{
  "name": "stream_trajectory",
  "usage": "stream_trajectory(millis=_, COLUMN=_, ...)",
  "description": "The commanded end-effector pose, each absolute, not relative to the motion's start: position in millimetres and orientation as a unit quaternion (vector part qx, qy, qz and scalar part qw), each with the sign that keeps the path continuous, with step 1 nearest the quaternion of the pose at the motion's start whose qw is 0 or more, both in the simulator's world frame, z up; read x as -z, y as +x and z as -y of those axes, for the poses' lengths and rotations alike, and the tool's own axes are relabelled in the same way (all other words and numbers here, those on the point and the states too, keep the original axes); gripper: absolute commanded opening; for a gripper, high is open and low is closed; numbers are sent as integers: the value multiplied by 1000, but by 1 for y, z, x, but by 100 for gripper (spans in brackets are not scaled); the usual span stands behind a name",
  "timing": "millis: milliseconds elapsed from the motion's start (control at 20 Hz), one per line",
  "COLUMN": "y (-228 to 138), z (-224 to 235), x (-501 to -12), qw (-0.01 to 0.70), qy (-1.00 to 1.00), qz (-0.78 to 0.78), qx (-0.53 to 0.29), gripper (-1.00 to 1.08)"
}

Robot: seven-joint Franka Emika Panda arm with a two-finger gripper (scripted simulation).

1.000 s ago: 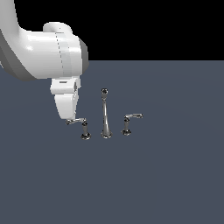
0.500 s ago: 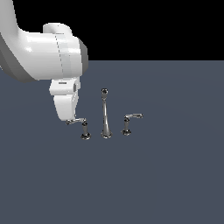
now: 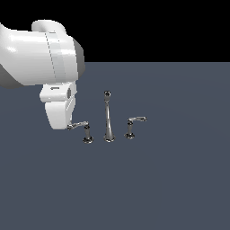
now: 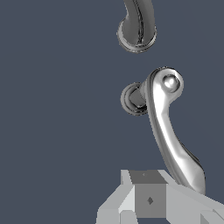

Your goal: Turn on the faucet by rotating a designated handle.

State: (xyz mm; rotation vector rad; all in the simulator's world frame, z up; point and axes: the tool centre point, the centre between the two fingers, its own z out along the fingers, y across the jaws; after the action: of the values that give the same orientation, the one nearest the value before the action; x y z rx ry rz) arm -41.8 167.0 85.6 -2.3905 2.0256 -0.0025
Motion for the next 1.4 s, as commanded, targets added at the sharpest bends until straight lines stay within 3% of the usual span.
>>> stream_trajectory(millis=0, y=-42, z=-167, x=-86, qw=4, qy=-763, qz=-646, qx=1, gripper=-100)
stream_trajectory(millis=900, y=-90, z=-152, x=-85, qw=2, qy=-767, qz=-642, qx=-1, gripper=-100)
stream_trajectory(millis=1350, y=-100, z=-112, x=-86, qw=1, qy=-764, qz=-646, qx=0, gripper=-100)
